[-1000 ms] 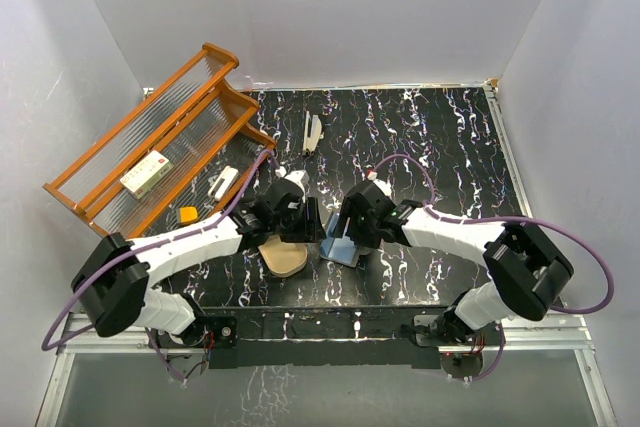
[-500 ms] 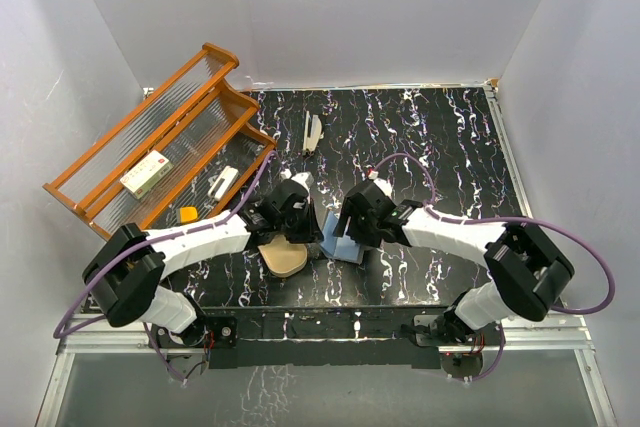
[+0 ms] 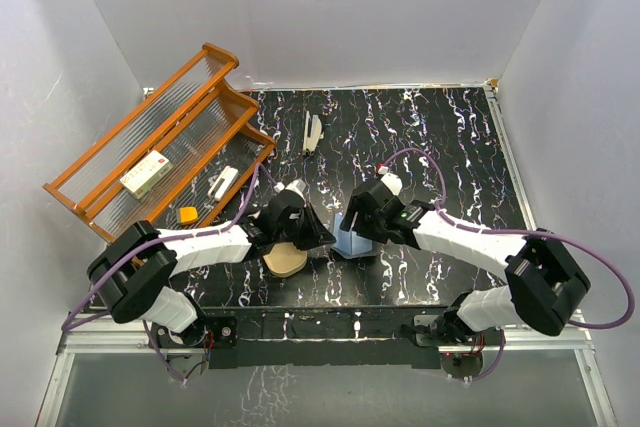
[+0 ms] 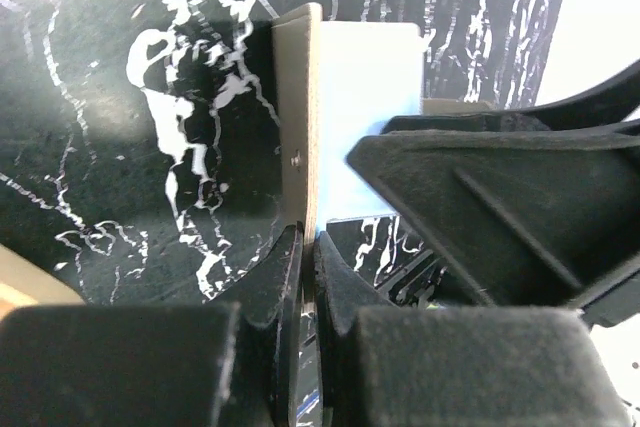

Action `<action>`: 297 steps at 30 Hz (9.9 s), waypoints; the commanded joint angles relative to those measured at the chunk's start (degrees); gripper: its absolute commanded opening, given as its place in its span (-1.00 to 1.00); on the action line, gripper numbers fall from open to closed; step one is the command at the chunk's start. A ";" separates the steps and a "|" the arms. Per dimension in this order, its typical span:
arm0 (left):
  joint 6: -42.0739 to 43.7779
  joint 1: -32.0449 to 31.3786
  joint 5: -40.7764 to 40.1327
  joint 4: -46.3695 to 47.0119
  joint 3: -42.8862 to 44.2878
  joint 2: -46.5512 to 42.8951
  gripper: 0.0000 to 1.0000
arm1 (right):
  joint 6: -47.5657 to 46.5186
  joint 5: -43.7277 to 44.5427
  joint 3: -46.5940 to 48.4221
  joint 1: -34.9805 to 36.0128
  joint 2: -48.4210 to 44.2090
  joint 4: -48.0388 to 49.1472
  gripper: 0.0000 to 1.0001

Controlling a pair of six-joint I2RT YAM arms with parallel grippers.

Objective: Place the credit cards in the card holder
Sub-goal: Open the card holder at the center of the board, then adjust the storage box at the center of the board.

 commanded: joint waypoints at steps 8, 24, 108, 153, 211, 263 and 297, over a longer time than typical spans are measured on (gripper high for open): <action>-5.86 -3.36 -8.61 -1.34 -2.62 0.68 -0.80 | -0.24 3.78 1.59 0.24 5.63 -2.71 0.28; 12.73 -3.58 -22.64 -30.94 9.24 -15.30 0.81 | -1.23 6.23 1.32 2.78 9.73 -5.07 0.31; 78.54 10.32 -24.17 -30.41 4.96 -8.89 0.25 | -6.75 5.27 -0.57 3.65 14.20 -0.41 0.30; 77.99 10.32 -30.21 -30.63 5.71 -10.03 0.23 | -6.66 4.45 -0.07 3.65 15.00 -0.99 0.31; 80.14 10.10 -31.72 -33.88 9.95 -5.04 -0.37 | -6.71 4.77 0.73 3.65 12.50 -2.37 0.31; 30.16 10.22 -27.80 -36.06 0.19 -12.95 -0.33 | -13.86 -1.21 0.87 3.65 4.20 -0.83 0.32; 46.19 10.28 -26.41 -27.35 9.35 -2.76 -0.35 | -12.97 -3.24 -3.64 3.65 1.17 1.84 0.30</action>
